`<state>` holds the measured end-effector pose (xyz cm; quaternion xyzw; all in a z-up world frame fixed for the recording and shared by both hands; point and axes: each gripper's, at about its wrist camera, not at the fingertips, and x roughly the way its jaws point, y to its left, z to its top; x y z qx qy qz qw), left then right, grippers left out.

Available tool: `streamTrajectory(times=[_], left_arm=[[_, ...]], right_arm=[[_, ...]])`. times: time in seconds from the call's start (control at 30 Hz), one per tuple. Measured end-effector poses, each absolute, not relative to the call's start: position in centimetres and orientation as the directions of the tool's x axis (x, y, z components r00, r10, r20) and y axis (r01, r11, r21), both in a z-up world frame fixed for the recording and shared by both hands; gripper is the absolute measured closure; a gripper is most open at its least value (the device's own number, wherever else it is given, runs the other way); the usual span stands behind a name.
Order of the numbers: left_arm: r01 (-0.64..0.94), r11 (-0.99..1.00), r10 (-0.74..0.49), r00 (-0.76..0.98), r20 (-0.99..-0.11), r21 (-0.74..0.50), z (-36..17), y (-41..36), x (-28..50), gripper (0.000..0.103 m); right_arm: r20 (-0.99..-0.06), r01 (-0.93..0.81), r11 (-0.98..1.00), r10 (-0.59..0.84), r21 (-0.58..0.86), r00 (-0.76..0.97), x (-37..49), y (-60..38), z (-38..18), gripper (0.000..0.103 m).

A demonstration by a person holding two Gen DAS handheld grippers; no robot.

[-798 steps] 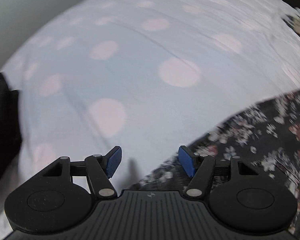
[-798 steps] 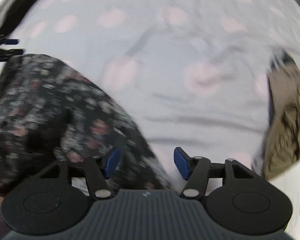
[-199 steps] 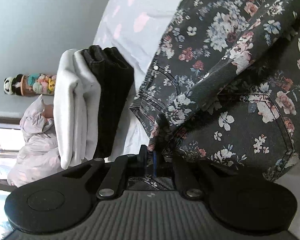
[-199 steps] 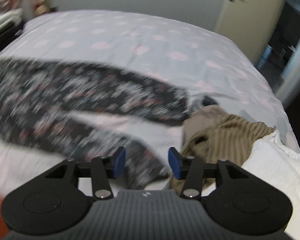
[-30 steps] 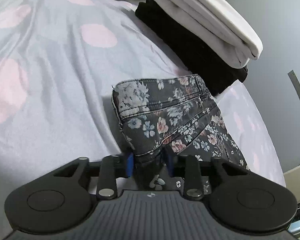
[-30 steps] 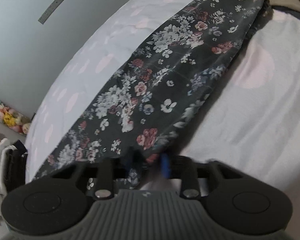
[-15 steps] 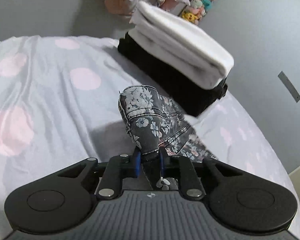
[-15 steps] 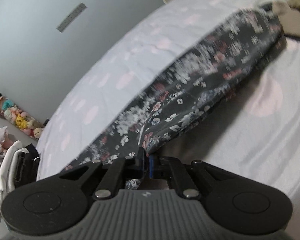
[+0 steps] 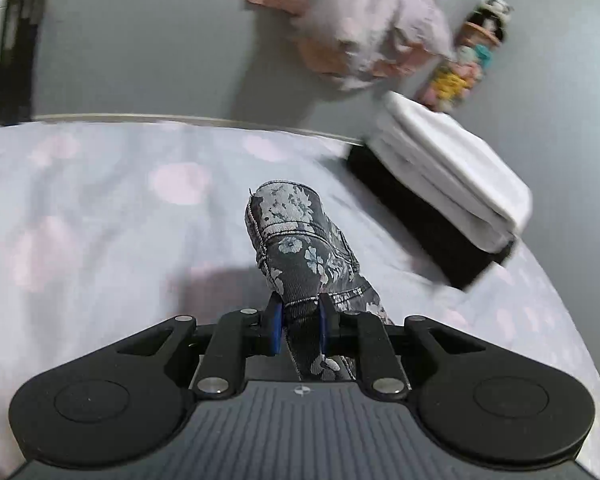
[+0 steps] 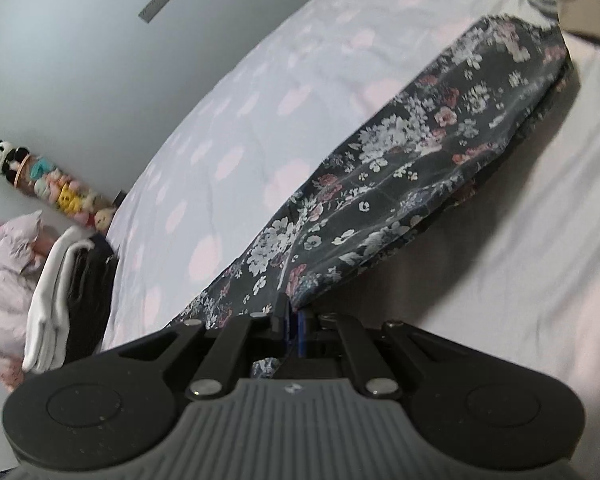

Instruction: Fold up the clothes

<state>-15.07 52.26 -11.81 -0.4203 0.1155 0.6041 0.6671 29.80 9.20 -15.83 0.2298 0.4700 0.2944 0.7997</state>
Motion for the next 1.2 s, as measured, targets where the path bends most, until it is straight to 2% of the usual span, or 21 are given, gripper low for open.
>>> streamTrajectory(times=[0.27,0.47,0.5,0.57,0.63,0.67,0.8,1.0,1.2], left_arm=[[-0.900,-0.211,0.694,0.136,-0.707,-0.381,-11.9,52.5,-19.2,0.083],[-0.926,-0.273,0.581,0.056,-0.812,-0.259,-15.0,54.0,-18.0,0.082],[-0.926,-0.282,0.568,0.049,-0.821,-0.251,-15.3,54.1,-18.0,0.081],[-0.932,-0.279,0.564,0.037,-0.825,-0.233,-15.2,53.9,-18.0,0.078],[-0.936,-0.273,0.566,0.029,-0.824,-0.221,-15.0,53.7,-17.9,0.076],[-0.938,-0.264,0.575,0.033,-0.818,-0.224,-14.7,53.4,-17.8,0.076],[-0.945,-0.229,0.610,0.049,-0.791,-0.236,-13.6,52.4,-17.5,0.075],[-0.952,-0.174,0.660,0.075,-0.747,-0.250,-11.9,50.8,-16.9,0.074],[-0.963,0.007,0.644,0.210,-0.736,-0.268,-12.1,50.4,-14.1,0.074]], right_arm=[[-0.643,-0.314,0.703,0.711,0.639,0.284,25.3,9.7,-16.4,0.098],[-0.717,-0.330,0.747,0.657,0.577,0.234,25.5,10.6,-17.5,0.095],[-0.733,-0.321,0.758,0.643,0.568,0.221,25.4,10.5,-17.8,0.091],[-0.756,-0.296,0.776,0.621,0.556,0.206,25.6,10.5,-18.3,0.085],[-0.768,-0.267,0.789,0.607,0.553,0.204,25.6,10.0,-18.4,0.074],[-0.766,-0.254,0.790,0.608,0.558,0.207,25.6,9.6,-18.3,0.072],[-0.751,-0.227,0.785,0.618,0.576,0.232,25.5,8.2,-17.4,0.070],[-0.733,-0.319,0.783,0.617,0.535,0.285,25.2,7.6,-14.6,0.070],[-0.699,-0.361,0.812,0.581,0.459,0.417,27.6,5.7,-11.9,0.069]])
